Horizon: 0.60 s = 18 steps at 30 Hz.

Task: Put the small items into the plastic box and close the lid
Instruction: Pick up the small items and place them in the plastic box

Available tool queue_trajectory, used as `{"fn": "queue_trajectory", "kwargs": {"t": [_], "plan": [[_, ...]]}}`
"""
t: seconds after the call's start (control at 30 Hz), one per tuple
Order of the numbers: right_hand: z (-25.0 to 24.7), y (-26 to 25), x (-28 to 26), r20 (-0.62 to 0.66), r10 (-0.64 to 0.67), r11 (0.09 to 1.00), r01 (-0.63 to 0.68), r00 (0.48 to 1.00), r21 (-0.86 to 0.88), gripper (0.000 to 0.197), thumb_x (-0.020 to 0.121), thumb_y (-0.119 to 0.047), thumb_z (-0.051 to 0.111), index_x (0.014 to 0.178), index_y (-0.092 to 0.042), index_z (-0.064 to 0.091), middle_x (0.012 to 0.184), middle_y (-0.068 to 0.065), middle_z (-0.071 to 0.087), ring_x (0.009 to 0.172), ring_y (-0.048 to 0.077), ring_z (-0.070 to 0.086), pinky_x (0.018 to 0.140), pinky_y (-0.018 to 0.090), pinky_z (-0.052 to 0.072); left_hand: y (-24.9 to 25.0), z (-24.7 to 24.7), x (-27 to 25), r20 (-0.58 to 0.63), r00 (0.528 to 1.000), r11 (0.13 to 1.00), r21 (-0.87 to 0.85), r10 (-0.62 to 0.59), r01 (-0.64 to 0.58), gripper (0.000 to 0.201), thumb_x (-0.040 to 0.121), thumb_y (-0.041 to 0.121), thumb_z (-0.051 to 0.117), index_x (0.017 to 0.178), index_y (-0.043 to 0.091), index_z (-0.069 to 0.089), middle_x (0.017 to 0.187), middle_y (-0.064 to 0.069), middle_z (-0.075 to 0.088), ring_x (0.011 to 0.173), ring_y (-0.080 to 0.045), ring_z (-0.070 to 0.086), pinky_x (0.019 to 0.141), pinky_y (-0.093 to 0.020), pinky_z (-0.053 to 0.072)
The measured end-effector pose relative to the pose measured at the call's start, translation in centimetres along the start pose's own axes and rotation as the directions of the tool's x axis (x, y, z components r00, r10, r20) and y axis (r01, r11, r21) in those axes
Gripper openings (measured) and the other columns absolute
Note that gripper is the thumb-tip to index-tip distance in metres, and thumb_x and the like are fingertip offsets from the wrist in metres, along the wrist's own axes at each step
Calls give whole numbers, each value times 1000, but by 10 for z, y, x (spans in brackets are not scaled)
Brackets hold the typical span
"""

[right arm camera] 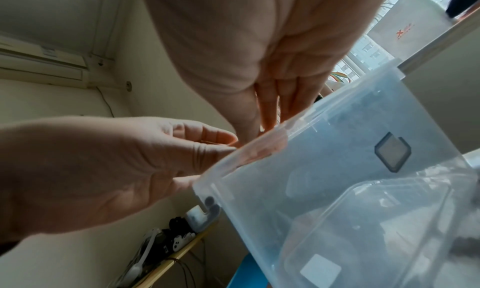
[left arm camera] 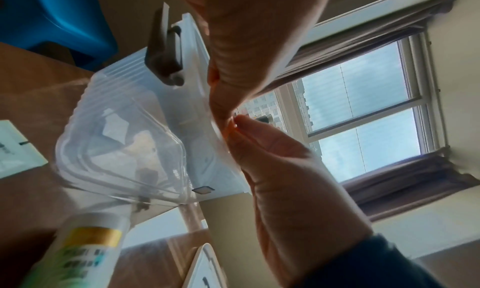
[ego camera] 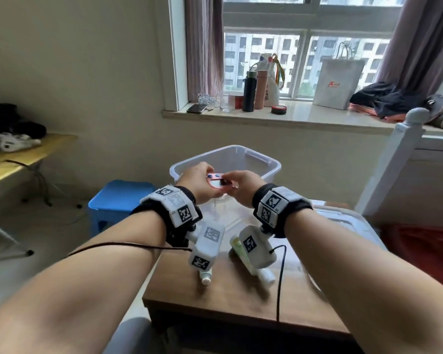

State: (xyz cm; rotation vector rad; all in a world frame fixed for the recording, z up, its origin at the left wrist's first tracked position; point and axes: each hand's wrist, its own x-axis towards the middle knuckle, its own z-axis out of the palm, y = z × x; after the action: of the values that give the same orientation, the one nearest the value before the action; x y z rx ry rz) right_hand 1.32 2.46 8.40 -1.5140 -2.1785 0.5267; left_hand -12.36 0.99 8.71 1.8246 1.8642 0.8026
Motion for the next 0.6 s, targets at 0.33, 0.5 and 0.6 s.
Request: {"fn": "queue_trajectory", "kwargs": {"t": [0.33, 0.5, 0.6], "plan": [[1, 4, 0, 57, 11, 999, -10, 998, -31, 29, 92, -17, 48, 111, -15, 70, 116, 7, 70, 107, 23, 62, 94, 28, 45, -8, 0, 7, 116, 990, 990, -106, -84, 96, 64, 81, 17, 70, 140, 16, 45, 147, 0, 48, 129, -27, 53, 106, -37, 42], [1, 20, -5, -151, 8, 989, 14, 988, 146, 29, 85, -9, 57, 110, -15, 69, 131, 3, 60, 119, 18, 55, 102, 23, 39, -6, 8, 2, -10, 1000, 1000, 3, -2, 2, 48, 80, 24, 64, 128, 26, 57, 139, 1, 56, 129, -21, 52, 116, -43, 29], [-4, 36, -9, -258, 35, 994, -8, 966, 105, 32, 81, -10, 59, 112, -13, 67, 128, 6, 55, 117, 19, 54, 102, 25, 41, 5, 12, -4, -95, 988, 992, -33, 119, -122, 38, 80, 25, 64, 117, 30, 65, 128, 3, 65, 121, -17, 57, 110, -30, 38]]}}
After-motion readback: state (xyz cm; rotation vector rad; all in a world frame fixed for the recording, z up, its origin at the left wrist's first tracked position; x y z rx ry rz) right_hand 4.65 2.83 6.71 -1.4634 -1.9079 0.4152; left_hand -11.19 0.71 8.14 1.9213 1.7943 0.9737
